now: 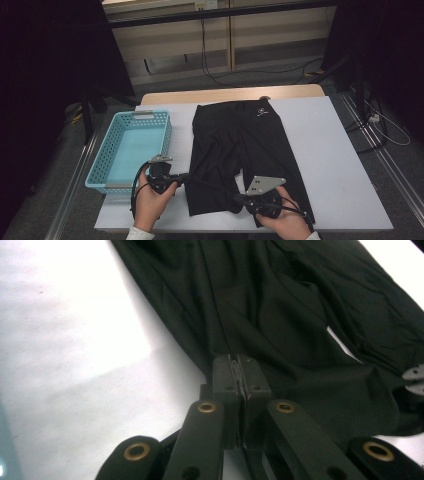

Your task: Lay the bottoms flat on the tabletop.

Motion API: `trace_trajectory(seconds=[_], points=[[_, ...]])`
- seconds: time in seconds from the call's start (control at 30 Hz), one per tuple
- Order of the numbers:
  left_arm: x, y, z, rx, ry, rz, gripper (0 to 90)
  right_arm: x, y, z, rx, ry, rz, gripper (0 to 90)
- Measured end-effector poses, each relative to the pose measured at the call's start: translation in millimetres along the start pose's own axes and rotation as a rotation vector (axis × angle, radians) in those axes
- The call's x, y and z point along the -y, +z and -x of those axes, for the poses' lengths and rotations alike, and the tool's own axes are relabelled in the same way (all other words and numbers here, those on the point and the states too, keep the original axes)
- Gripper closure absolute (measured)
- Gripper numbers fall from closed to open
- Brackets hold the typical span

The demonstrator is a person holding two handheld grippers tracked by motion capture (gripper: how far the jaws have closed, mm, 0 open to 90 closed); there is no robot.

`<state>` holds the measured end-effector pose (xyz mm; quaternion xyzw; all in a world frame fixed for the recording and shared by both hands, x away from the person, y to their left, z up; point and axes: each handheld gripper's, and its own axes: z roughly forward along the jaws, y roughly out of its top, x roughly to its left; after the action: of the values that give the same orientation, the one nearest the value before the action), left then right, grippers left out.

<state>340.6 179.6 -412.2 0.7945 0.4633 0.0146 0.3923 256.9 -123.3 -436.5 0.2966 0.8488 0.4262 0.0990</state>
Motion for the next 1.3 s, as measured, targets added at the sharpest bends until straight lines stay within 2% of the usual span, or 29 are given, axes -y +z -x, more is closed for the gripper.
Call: trace_trajectory(seconds=[0.17, 0.43, 0.53, 0.63, 0.73, 0.8, 0.87, 0.93, 1.0, 1.1, 1.2, 1.3], points=[[-1.5, -4.8, -3.3, -0.011, 0.0, 0.018, 88.6, -0.1, 4.4, -6.0, -0.026, -0.017, -0.017, 87.7], [0.9, -2.3, -5.9, -0.026, -0.004, -0.005, 88.6, 3.2, 4.7, -4.3, -0.057, -0.009, -0.048, 86.8], [2.4, 1.5, -5.8, -0.042, 0.007, -0.016, 88.6, 4.7, 3.3, -1.0, -0.065, -0.004, -0.049, 83.8], [3.3, 4.2, -5.2, -0.058, 0.02, -0.03, 88.6, 6.6, -1.0, 4.8, -0.065, 0.016, -0.046, 76.5], [3.0, 4.9, 0.0, -0.084, 0.053, -0.028, 88.5, 5.5, -9.8, 13.8, -0.036, 0.045, 0.002, 68.0], [2.3, 6.3, 1.4, -0.06, 0.044, -0.023, 88.4, 3.4, -15.0, 19.5, -0.004, 0.067, 0.04, 61.7], [2.8, 7.9, 2.0, -0.053, 0.041, -0.031, 88.4, 1.4, -15.1, 22.3, 0.026, 0.079, 0.058, 62.3], [3.5, 8.3, 0.9, -0.034, 0.029, -0.033, 88.4, -0.4, -9.6, 21.3, 0.054, 0.07, 0.047, 61.5], [4.0, 8.4, 1.3, -0.03, 0.018, -0.03, 88.4, -3.4, -0.8, 18.8, 0.057, 0.056, 0.029, 60.9], [4.7, 8.8, 1.9, -0.028, 0.021, -0.029, 88.4, -9.7, 12.5, 15.0, 0.087, 0.037, 0.007, 58.9], [5.7, 9.7, 2.8, -0.022, 0.026, -0.038, 88.4, -14.7, 24.3, 11.1, 0.092, 0.038, -0.007, 58.1], [6.5, 9.9, 3.4, -0.017, 0.027, -0.037, 88.4, -15.0, 34.3, 9.6, 0.118, 0.029, -0.047, 62.2]])
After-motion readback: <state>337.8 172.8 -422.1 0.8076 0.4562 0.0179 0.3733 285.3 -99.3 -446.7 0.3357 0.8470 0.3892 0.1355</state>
